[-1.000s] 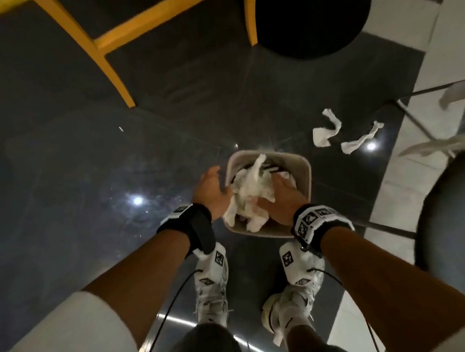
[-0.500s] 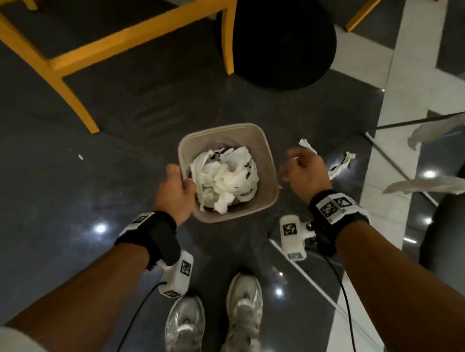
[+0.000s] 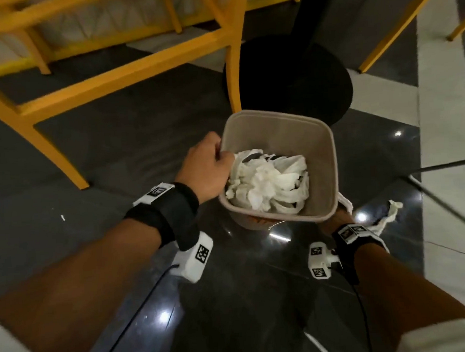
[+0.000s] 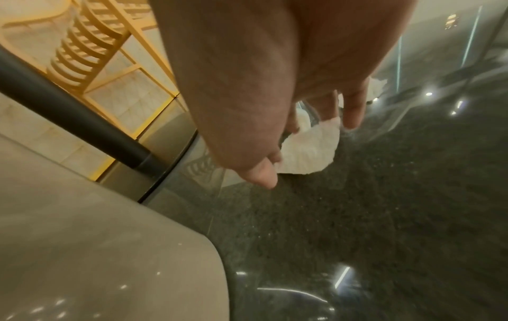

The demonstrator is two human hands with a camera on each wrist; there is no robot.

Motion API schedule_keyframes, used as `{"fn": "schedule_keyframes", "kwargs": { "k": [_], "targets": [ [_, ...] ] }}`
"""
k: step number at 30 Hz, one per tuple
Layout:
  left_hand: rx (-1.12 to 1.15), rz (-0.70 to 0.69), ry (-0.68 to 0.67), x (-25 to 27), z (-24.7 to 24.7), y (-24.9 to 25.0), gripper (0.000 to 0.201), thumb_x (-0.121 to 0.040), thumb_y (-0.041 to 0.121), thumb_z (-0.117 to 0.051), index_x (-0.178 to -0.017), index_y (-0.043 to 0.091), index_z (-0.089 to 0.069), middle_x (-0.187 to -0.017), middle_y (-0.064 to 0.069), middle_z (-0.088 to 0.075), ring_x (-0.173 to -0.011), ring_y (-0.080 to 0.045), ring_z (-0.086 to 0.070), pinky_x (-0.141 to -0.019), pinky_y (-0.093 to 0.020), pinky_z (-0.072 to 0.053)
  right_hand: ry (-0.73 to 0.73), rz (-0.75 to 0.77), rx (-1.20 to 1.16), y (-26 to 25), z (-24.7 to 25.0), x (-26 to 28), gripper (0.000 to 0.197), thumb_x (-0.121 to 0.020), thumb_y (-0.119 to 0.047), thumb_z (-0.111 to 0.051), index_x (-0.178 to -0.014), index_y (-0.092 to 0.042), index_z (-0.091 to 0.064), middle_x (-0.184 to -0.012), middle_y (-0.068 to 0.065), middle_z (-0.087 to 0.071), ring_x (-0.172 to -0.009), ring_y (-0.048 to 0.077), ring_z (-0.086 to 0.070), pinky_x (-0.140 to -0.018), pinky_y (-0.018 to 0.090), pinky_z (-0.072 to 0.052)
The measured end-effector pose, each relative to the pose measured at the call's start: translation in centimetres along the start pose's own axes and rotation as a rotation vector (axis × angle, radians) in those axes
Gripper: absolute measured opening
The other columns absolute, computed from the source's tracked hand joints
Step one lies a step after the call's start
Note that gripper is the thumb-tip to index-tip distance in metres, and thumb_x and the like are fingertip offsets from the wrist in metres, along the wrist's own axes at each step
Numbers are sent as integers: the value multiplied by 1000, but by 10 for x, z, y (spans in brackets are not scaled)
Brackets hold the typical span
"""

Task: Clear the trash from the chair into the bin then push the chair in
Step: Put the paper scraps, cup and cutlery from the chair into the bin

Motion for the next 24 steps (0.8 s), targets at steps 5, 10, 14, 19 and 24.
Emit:
{"fn": "schedule_keyframes", "kwargs": {
  "k": [5, 10, 14, 19, 24],
  "targets": [
    [34, -10, 10, -9, -12, 11, 22, -95, 25, -49, -76, 22, -40, -65, 5, -45, -55, -10, -41, -51, -28, -31, 19, -337, 53, 60, -5, -9, 62, -79, -59, -51, -130, -25, -56, -142, 11, -53, -131, 38, -47, -111, 47, -37],
    [70, -37, -2, -16, -23, 16, 16, -95, 24, -48, -82, 17, -43, -66, 4, -45, -54, -10, -40, -50, -25, -33, 225, -603, -53, 115, 34, 3, 69, -66, -66, -60, -127, -36, -55, -134, 2, -58, -123, 39, -53, -106, 56, -40],
    [68, -67, 9, -21, -27, 20, 17, -93, 24, -48, -79, 18, -42, -64, 6, -44, -47, -2, -40, -42, -13, -30, 92, -615, -140, 139, 13, -2, 38, -82, -40, -60, -105, -11, -67, -111, 19, -67, -102, 41, -63, -93, 49, -55],
    [74, -38, -47, -18, -29, 21, 10, -94, 27, -51, -93, 17, -50, -76, 8, -54, -60, -2, -48, -52, -17, -34, 93, -618, -213, 115, 16, 10, 43, -91, -25, -63, -128, -3, -59, -127, 19, -63, -116, 38, -61, -91, 39, -52],
    [146, 115, -153, 22, -23, 11, 39, -94, 22, -52, -131, 28, -41, -104, 10, -63, -86, -8, -61, -65, -16, -42, 224, -473, -333, 47, 78, 43, 47, -95, -30, -60, -130, 2, -59, -129, 19, -64, -122, 36, -59, -91, 36, -48]
  ]
}}
Point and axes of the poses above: each hand's wrist, its own x-axis away from the middle knuckle, its own z-axis out of the back of the hand, y = z × x, the point moved 10 cm from there along -x, towards the middle knuckle
